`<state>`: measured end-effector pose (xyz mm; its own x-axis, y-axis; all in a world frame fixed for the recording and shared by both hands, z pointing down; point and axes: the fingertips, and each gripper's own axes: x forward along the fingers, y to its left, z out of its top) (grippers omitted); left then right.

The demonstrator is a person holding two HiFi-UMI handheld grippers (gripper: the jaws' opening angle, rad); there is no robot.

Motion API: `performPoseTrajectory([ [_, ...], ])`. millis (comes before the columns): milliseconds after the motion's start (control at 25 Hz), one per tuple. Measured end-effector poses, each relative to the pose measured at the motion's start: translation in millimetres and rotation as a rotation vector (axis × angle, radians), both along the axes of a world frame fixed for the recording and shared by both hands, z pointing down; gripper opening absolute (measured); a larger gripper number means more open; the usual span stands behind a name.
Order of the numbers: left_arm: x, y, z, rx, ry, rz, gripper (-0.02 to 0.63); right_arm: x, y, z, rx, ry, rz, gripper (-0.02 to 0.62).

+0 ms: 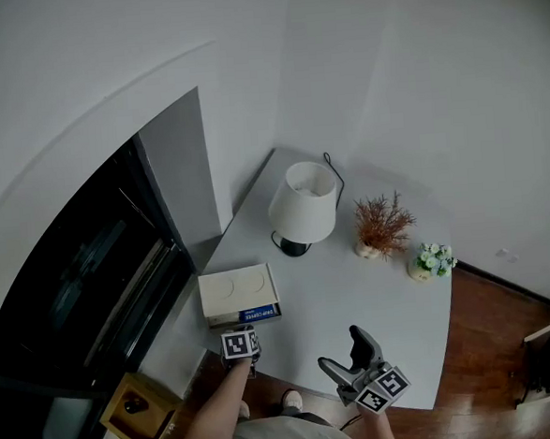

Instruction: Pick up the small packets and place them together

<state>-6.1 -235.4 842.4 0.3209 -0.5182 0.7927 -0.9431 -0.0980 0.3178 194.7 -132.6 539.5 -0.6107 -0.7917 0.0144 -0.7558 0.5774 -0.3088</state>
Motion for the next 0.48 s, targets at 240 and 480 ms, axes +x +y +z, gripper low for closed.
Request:
performPoseTrajectory([
  [240, 15, 68, 8, -0.014, 0.017, 0.031, 0.064, -16, 0, 1, 0.015, 0.014, -0.051, 0.500],
  [480, 17, 80, 13, -0.003, 0.046, 0.035, 0.063, -26, -3, 0, 0.011, -0.012, -0.080, 0.500],
])
